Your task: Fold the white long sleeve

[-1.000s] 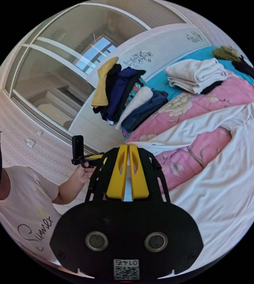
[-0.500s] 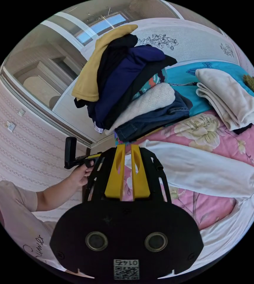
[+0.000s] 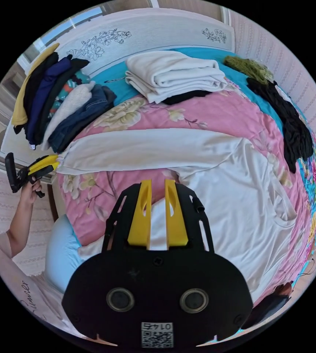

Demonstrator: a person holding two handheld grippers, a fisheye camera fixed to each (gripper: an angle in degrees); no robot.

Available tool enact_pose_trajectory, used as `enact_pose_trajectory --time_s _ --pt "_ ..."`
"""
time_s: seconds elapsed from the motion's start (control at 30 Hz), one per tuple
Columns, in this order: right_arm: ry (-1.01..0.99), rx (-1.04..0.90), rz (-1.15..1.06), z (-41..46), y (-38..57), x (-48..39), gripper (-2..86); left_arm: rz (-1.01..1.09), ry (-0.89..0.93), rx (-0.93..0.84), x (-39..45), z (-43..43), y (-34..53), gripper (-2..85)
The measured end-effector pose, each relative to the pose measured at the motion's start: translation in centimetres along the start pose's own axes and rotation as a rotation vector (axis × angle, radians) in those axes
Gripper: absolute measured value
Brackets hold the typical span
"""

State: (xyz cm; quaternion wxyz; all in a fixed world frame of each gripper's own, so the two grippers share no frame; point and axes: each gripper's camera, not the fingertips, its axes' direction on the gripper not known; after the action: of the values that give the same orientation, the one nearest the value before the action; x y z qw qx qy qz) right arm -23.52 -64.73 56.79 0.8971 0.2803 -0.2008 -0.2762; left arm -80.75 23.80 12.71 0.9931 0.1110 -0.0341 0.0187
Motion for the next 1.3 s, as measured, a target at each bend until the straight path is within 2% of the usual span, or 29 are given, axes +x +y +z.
enact_pose_trajectory --time_s 0.1,0.23,0.43,0.53,0.7,0.8,0.93,1.03,1.1,1.23,1.3 --pt "0.066 -0.022 0.045 0.5 -1.6 0.8 6.2 0.017 -0.048 -0.033 0.3 1.5 -1.2 2.4" --pt "0.073 -0.067 0.028 0.6 -3.7 1.0 3.4 -0.042 -0.04 0.063 -0.4 -0.2 -1.7 -0.7" --pt "0.073 -0.11 -0.015 -2.1 -3.9 1.2 0.3 -0.178 0.124 0.071 -1.0 0.1 -1.5 -0.9" --pt "0.089 -0.112 -0.046 -4.0 -3.5 1.2 0.1 -0.185 -0.001 0.02 0.1 0.6 -1.0 -0.9" --pt "0.082 -0.106 -0.053 -7.6 -2.8 1.9 0.1 -0.282 0.044 0.027 1.3 1.7 -0.8 0.2" --pt "0.106 -0.075 -0.036 -10.7 -1.6 2.6 0.5 -0.292 0.07 0.052 3.1 1.2 -1.0 3.8" --pt "-0.065 0.146 0.055 -19.2 5.9 3.7 3.5 -0.163 -0.029 0.096 8.5 -2.1 0.1 6.3" --pt "-0.076 0.181 0.132 -23.8 15.7 4.7 5.4 -0.012 -0.043 0.049 14.3 -3.1 1.3 6.4" --pt "-0.044 0.151 0.237 -26.1 22.5 5.8 5.9 0.09 0.038 -0.004 18.5 -2.7 1.9 6.2" --pt "0.058 0.018 0.537 -31.0 37.7 8.5 8.1 0.275 0.358 -0.125 29.9 0.0 2.0 6.5" --pt "0.097 -0.005 0.661 -32.9 42.8 9.5 8.8 0.371 0.378 -0.187 35.1 1.8 1.7 7.5"
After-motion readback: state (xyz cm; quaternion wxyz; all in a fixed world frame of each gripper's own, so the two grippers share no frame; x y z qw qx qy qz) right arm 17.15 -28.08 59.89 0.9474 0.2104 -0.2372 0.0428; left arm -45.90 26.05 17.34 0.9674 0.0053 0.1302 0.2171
